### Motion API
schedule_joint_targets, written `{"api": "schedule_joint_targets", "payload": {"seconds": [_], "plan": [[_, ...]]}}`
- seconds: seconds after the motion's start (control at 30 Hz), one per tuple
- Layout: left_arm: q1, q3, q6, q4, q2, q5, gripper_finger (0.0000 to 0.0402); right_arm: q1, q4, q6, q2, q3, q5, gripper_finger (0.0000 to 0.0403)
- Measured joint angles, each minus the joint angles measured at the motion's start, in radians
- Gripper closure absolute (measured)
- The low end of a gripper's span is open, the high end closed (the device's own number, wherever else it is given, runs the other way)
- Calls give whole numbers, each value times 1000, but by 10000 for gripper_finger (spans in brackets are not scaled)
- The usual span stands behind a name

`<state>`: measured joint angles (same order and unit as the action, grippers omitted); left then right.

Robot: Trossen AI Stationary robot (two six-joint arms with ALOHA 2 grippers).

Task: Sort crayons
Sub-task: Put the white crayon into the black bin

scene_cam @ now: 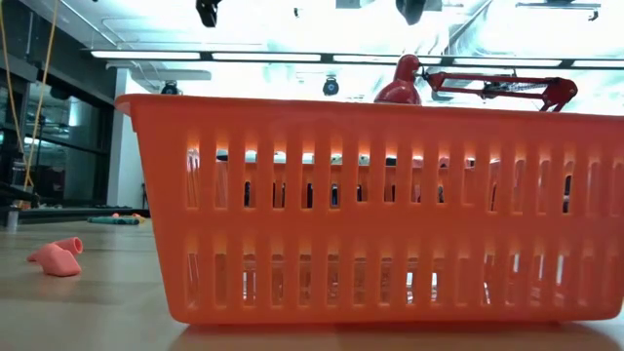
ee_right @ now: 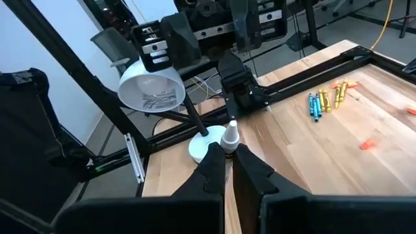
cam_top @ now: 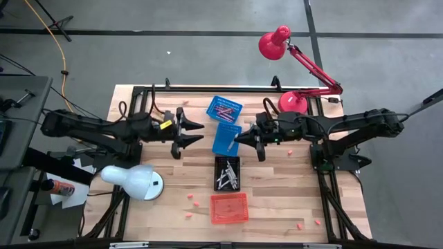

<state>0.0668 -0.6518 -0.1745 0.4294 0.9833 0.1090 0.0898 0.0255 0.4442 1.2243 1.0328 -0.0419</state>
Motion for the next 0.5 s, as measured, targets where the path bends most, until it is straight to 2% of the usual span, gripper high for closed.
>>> {"api": "schedule_joint_targets", "payload": {"seconds": [0.23,0.33,0.5], "plan": [[5,0,22,0,0,40,224,11,10,62,28,0,63,403],[5,0,50,1,0,91,224,54,47,135,111,0,117,403],[5,0,56,2,0,137,224,159,-9,190,317,0,132,403]]}}
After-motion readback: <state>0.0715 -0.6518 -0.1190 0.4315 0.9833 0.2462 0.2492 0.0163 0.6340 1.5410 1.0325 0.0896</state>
